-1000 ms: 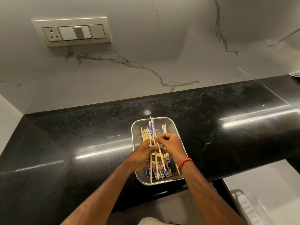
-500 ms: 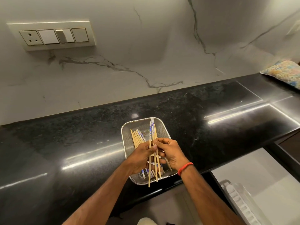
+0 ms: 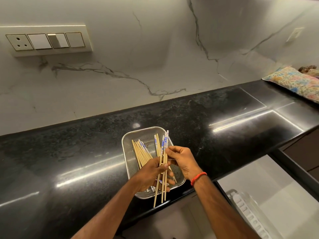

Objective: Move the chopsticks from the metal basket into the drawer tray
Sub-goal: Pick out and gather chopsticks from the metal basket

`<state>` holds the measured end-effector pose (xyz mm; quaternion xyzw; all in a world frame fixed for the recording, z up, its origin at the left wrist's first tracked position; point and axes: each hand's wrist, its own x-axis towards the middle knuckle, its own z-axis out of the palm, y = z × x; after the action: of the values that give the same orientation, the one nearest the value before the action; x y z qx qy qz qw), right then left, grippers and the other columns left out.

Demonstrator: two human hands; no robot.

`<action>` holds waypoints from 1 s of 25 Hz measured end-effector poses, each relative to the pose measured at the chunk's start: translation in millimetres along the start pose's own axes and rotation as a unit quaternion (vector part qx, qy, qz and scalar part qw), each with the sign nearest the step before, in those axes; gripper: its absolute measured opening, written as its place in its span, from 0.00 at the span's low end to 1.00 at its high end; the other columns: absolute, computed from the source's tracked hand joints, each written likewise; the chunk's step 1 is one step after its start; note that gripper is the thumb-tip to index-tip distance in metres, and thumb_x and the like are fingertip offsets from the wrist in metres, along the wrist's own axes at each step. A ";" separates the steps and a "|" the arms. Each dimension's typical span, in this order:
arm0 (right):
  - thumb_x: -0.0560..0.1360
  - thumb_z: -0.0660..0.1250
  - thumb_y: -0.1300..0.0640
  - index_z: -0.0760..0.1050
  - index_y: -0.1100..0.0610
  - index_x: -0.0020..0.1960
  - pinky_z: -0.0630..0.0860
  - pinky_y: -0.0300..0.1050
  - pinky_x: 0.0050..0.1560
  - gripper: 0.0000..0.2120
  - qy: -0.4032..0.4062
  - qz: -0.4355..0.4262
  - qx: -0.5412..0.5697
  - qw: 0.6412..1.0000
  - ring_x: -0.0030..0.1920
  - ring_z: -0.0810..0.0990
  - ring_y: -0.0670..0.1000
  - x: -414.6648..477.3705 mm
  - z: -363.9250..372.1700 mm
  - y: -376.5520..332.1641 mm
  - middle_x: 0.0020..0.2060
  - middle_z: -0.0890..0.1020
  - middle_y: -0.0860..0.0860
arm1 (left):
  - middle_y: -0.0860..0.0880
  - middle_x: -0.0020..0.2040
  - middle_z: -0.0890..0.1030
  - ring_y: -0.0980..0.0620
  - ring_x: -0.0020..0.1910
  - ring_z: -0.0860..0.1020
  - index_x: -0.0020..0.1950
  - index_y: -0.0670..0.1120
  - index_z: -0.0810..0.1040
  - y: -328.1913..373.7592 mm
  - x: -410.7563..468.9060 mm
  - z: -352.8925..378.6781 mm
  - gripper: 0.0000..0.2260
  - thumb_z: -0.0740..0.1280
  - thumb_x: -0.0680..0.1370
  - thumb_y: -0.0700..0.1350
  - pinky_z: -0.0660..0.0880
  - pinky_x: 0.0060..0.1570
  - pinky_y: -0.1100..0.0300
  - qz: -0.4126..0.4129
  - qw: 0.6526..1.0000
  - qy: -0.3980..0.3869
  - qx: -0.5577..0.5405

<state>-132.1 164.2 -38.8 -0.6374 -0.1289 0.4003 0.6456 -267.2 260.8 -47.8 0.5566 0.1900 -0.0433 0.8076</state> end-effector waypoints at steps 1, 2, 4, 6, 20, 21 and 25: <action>0.75 0.72 0.62 0.82 0.65 0.52 0.83 0.44 0.46 0.08 0.001 -0.005 -0.008 1.000 0.42 0.85 0.54 -0.6 -0.2 1.1 0.46 0.86 0.65 | 0.40 0.48 0.84 0.39 0.47 0.85 0.64 0.45 0.74 -0.3 -0.4 0.6 0.10 0.60 0.85 0.46 0.84 0.40 0.43 -0.003 1.000 0.001 -0.001; 0.74 0.73 0.63 0.83 0.64 0.50 0.83 0.43 0.45 0.06 0.000 -0.005 -0.013 1.000 0.41 0.85 0.52 -2.1 0.0 2.6 0.44 0.86 0.62 | 0.40 0.48 0.84 0.39 0.47 0.85 0.65 0.45 0.73 -0.6 -1.0 0.7 0.11 0.60 0.85 0.46 0.84 0.40 0.43 -0.005 1.000 0.002 -0.003; 0.73 0.74 0.63 0.83 0.62 0.48 0.83 0.42 0.45 0.05 0.001 -0.004 -0.018 1.000 0.40 0.86 0.51 -5.9 0.4 6.5 0.41 0.87 0.58 | 0.40 0.49 0.85 0.38 0.47 0.86 0.66 0.45 0.73 -1.0 -2.0 0.7 0.12 0.60 0.84 0.47 0.84 0.41 0.42 -0.009 1.000 0.003 0.003; 0.73 0.75 0.63 0.83 0.63 0.49 0.83 0.44 0.47 0.06 0.011 0.002 -0.011 1.000 0.41 0.86 0.52 -8.8 1.2 10.6 0.41 0.87 0.59 | 0.40 0.48 0.85 0.38 0.47 0.86 0.66 0.45 0.73 -1.9 -2.7 0.6 0.13 0.61 0.84 0.47 0.84 0.41 0.41 -0.015 1.000 0.002 0.016; 0.74 0.74 0.62 0.83 0.64 0.51 0.80 0.38 0.34 0.08 0.078 0.005 0.043 0.996 0.34 0.84 0.48 -41.0 -10.6 21.6 0.38 0.86 0.56 | 0.40 0.48 0.85 0.37 0.47 0.86 0.62 0.42 0.76 -11.1 -0.7 25.4 0.13 0.59 0.84 0.48 0.84 0.44 0.41 -0.017 0.998 -0.003 0.057; 0.74 0.74 0.61 0.84 0.63 0.50 0.79 0.38 0.33 0.07 0.084 0.003 0.038 0.996 0.33 0.83 0.47 -42.6 -13.4 21.3 0.38 0.86 0.56 | 0.41 0.47 0.85 0.38 0.47 0.86 0.62 0.42 0.76 -11.6 -0.7 27.8 0.13 0.59 0.84 0.48 0.85 0.43 0.42 -0.019 0.998 -0.008 0.057; 0.74 0.74 0.60 0.84 0.62 0.48 0.76 0.36 0.27 0.06 0.086 -0.002 0.025 0.996 0.30 0.82 0.46 -49.4 -21.5 18.3 0.35 0.86 0.56 | 0.41 0.48 0.86 0.37 0.48 0.86 0.62 0.42 0.77 -12.2 -0.6 36.8 0.14 0.60 0.84 0.49 0.85 0.43 0.42 -0.015 0.998 -0.024 0.057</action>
<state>-156.0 112.7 -42.1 -0.6528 -0.0644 0.3456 0.6710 -261.7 222.4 -47.1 0.5977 0.1761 -0.0794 0.7781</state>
